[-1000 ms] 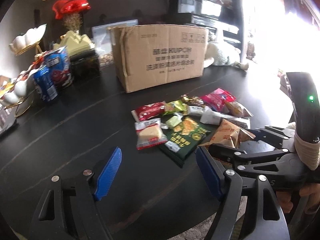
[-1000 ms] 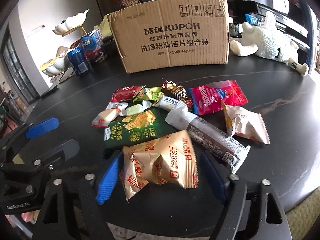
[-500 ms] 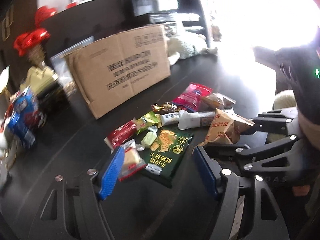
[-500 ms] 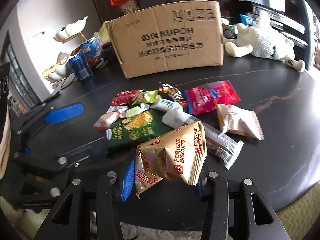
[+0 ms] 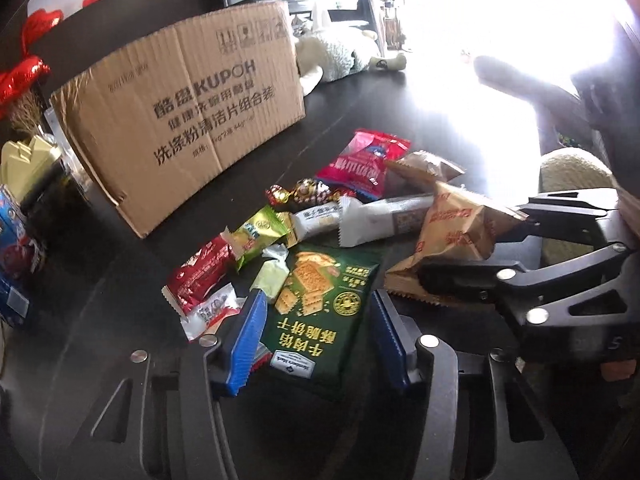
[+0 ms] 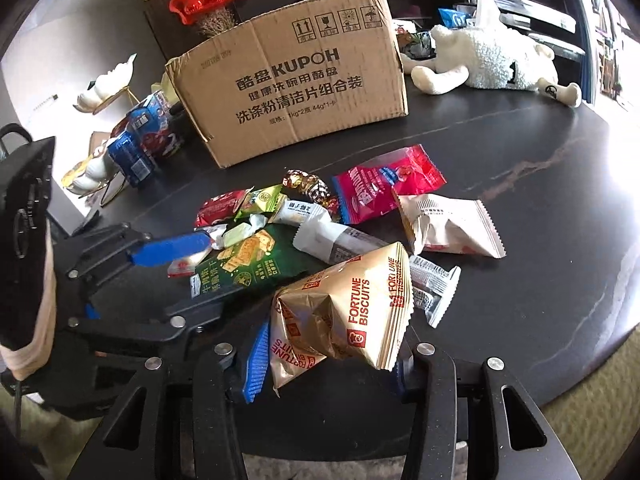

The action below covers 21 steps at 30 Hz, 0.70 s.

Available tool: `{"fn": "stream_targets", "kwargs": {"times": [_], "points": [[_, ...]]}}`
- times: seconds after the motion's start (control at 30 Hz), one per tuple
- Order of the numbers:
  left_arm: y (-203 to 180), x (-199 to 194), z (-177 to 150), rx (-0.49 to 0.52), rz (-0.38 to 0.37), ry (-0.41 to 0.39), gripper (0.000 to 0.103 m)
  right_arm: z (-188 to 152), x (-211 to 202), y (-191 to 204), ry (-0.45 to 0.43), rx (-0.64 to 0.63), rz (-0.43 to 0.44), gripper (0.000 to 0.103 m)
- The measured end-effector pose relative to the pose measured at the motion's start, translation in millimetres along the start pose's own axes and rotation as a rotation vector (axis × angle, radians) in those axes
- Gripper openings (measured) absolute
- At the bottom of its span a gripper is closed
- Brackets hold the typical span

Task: Organize snacks
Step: 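Close the right gripper on the Fortune Biscuits bag while the left gripper grasps the green cracker packet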

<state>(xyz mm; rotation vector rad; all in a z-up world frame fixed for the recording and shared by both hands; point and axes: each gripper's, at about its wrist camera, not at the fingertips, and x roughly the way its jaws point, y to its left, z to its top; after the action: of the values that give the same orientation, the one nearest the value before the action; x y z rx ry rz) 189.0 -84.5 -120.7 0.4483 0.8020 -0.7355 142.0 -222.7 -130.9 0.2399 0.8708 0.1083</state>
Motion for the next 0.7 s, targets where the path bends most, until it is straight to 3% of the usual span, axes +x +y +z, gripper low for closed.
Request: {"fn": "stream_targets", "kwargs": {"times": [0.33,0.57,0.7], "points": [[1.6,8.8,-0.7,-0.042,-0.022,0.040,0.050,-1.5,2.6,2.0,0.006,-0.010,0.005,0.048],[2.3,2.9,0.0,-0.128,0.022,0.040,0.045,-1.2,0.6,-1.6,0.001,-0.003,0.018,0.048],[2.6,-10.6,1.6,-0.190,0.050,0.018,0.022,-0.8,-3.6,-3.1,-0.010,-0.003,0.031,0.048]]}}
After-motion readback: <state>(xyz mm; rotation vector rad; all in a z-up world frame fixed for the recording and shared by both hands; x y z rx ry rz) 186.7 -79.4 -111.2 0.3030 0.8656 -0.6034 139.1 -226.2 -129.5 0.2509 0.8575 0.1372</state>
